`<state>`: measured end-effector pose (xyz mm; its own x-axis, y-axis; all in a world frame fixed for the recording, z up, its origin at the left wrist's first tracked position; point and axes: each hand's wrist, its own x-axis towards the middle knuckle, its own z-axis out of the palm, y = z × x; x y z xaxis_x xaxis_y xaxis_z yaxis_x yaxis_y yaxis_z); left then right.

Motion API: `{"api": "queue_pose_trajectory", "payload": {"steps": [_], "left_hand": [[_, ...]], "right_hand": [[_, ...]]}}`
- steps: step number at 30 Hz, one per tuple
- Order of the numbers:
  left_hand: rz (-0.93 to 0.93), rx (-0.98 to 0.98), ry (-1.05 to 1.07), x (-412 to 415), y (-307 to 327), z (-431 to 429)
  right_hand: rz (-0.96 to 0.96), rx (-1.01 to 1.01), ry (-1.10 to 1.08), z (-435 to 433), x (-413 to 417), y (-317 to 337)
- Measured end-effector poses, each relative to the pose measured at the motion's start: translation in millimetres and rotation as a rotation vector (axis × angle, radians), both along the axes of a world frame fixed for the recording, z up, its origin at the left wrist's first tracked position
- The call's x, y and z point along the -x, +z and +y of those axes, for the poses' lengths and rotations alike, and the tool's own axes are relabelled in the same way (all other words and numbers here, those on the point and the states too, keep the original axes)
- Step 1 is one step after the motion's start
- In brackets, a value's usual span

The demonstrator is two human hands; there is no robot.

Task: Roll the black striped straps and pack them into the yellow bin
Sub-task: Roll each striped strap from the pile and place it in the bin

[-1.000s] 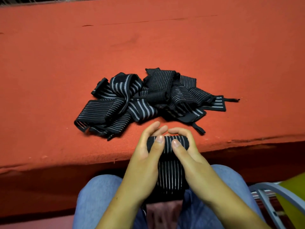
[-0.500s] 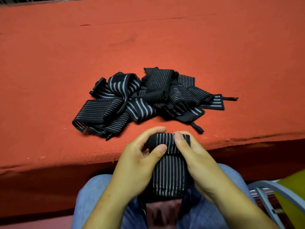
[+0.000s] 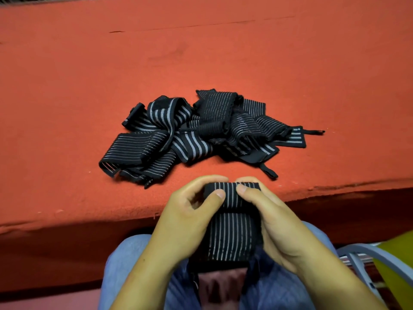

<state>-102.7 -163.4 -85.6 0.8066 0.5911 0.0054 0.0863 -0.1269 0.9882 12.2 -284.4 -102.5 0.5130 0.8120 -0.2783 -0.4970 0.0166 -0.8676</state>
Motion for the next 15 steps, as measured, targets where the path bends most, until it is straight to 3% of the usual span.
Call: {"api": "queue_pose_trajectory", "payload": {"steps": [9,15], "left_hand": [[0.050,0.160,-0.075,3.9,0.3,-1.3],[0.061,0.177,-0.010,1.8,-1.7,-2.4]], "right_hand": [[-0.028,0.031,-0.043,0.0,-2.2,1.2],[-0.049,0.038,-0.043,-1.7,0.8,2.0]]}}
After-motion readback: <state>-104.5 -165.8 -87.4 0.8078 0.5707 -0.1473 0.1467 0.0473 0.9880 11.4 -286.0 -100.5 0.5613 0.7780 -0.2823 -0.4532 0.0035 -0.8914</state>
